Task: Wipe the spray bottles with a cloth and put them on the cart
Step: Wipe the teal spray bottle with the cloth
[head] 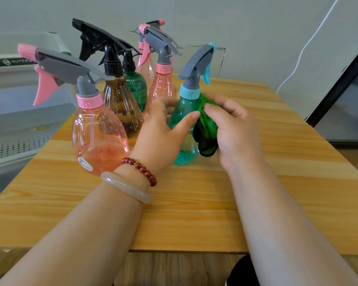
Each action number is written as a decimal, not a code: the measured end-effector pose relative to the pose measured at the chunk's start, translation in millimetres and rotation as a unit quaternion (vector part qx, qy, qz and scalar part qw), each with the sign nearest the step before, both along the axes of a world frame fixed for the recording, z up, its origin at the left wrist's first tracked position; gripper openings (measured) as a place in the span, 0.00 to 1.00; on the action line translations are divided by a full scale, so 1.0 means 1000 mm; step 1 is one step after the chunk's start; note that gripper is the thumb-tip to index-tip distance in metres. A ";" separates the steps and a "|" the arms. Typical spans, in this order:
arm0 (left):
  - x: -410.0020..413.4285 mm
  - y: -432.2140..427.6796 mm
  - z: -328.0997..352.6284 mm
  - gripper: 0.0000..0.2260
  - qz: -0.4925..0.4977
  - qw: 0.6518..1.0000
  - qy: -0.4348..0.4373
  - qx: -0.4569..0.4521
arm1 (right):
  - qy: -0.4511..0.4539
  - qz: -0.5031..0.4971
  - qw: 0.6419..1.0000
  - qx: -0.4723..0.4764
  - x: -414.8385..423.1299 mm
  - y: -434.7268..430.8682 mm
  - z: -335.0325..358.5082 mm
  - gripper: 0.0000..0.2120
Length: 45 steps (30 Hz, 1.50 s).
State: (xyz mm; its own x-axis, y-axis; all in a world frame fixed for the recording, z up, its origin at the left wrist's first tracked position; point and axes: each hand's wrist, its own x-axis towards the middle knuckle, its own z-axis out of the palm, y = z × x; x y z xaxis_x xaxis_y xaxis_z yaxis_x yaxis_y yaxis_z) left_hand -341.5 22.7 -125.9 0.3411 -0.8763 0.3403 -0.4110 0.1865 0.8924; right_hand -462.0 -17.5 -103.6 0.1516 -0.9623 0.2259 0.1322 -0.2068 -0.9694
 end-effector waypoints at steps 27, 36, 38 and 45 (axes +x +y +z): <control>-0.001 0.002 -0.001 0.20 -0.023 0.998 -0.050 0.004 | -0.002 0.013 0.998 0.059 -0.004 -0.011 -0.014 0.15; 0.001 0.002 -0.001 0.21 -0.013 0.999 0.017 -0.027 | 0.051 0.011 0.997 0.062 -0.006 -0.012 -0.013 0.20; 0.000 0.003 0.000 0.18 -0.020 0.999 0.035 -0.021 | 0.089 0.006 0.993 0.071 -0.008 -0.014 -0.015 0.17; -0.002 0.003 -0.001 0.20 -0.052 0.999 0.002 -0.009 | -0.081 0.051 0.995 0.040 -0.005 -0.007 -0.001 0.13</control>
